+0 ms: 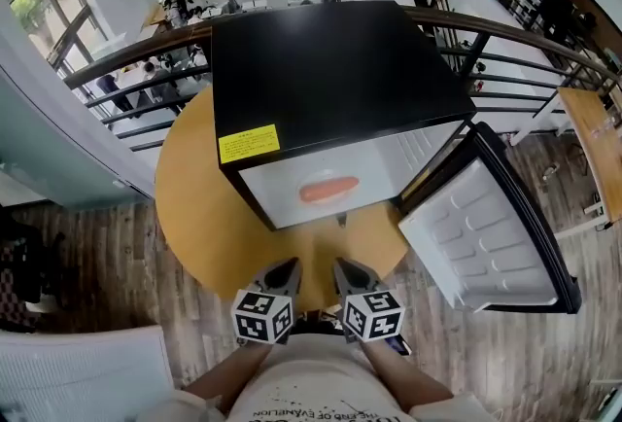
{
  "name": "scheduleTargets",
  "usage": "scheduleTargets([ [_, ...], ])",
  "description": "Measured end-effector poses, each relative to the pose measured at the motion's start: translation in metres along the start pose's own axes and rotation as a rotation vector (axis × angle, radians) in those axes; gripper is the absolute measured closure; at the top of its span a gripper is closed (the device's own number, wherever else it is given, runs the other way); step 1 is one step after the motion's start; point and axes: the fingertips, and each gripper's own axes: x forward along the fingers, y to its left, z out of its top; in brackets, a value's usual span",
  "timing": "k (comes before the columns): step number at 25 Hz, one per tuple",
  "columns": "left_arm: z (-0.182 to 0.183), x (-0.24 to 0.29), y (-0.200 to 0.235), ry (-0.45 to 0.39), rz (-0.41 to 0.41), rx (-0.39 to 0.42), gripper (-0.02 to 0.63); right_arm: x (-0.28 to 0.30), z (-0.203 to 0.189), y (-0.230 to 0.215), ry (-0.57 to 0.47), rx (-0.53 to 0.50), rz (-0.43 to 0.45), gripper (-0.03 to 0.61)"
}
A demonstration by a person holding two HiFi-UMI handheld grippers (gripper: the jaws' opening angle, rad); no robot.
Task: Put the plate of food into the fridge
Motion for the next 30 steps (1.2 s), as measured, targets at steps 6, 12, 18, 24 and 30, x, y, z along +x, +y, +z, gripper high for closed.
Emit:
scheduleTargets([
  [6, -0.0002, -0.0039, -0.0032, -0.019, -0.018, -0.017, 0.589, -0.0023, 0.0008, -0.0005, -0.003, 0.03, 0.004, 0.552],
  [12, 0.0033, -0.002, -0.0078, -0.025, -0.038, 0.009, 0.589, -0.0036, 0.0002, 0.0028, 0.0, 0.017, 0.003, 0.552],
  [18, 0.0033, -0.0041, -0.0018, -0.03, -0.034, -0.003, 0.589, -0.0023, -0.0018, 0.0046, 0.003, 0.006, -0.002, 0.552],
  [24, 0.0006, -0.0049, -0.0017, -0.023, -0.034, 0.0, 0.589, -0.0043, -0.0041, 0.0047, 0.005, 0.016, -0.005, 0.552],
  [30, -0.0008, -0.006, -0.0029, -0.019, -0.041, -0.005, 0.589, -0.0071, -0.0037, 0.0052, -0.001, 0.022, -0.016, 0.552],
])
